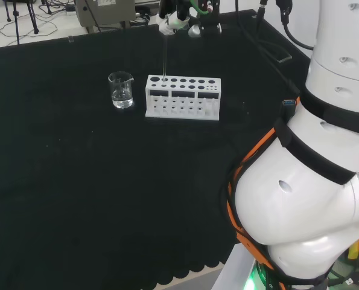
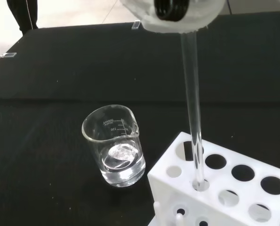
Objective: Put the glass rod back on the white test tube rack.
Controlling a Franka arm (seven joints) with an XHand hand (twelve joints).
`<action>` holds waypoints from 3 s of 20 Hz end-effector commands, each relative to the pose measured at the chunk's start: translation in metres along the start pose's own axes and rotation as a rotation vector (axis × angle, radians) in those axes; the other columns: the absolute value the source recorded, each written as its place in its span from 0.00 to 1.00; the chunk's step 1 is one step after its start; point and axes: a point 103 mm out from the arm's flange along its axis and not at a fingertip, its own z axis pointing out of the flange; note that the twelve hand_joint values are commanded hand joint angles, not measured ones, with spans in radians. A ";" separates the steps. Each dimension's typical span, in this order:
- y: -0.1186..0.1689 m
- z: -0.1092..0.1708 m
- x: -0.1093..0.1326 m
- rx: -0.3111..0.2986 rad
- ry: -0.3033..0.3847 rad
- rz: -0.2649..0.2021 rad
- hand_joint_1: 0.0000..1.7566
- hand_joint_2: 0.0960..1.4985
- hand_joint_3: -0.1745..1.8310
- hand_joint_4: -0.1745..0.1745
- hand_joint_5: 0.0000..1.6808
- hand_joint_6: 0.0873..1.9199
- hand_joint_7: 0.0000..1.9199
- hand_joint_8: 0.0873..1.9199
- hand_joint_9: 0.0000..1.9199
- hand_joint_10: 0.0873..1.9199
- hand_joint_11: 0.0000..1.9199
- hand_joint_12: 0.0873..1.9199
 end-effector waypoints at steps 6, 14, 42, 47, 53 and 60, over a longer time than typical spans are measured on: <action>0.013 0.027 -0.005 0.066 0.003 -0.007 0.74 0.66 0.09 0.00 0.77 0.03 0.62 0.49 0.89 0.31 0.77 0.47; 0.019 0.041 -0.012 0.105 0.000 0.014 0.74 0.67 0.09 0.00 0.77 0.03 0.62 0.49 0.89 0.31 0.77 0.47; 0.021 0.045 -0.013 0.191 0.037 0.008 0.75 0.66 0.05 0.00 0.76 0.08 0.69 0.34 0.90 0.30 0.79 0.46; 0.022 0.051 -0.008 0.208 0.043 0.000 0.77 0.68 0.00 0.00 0.62 0.32 0.74 0.18 0.91 0.26 0.83 0.41; 0.023 0.049 -0.006 0.198 0.038 -0.006 0.80 0.65 0.00 0.00 0.48 0.44 0.77 0.05 0.91 0.26 0.86 0.40; 0.022 0.047 -0.007 0.190 0.031 -0.004 0.79 0.63 0.00 0.00 0.47 0.44 0.75 0.06 0.91 0.27 0.87 0.40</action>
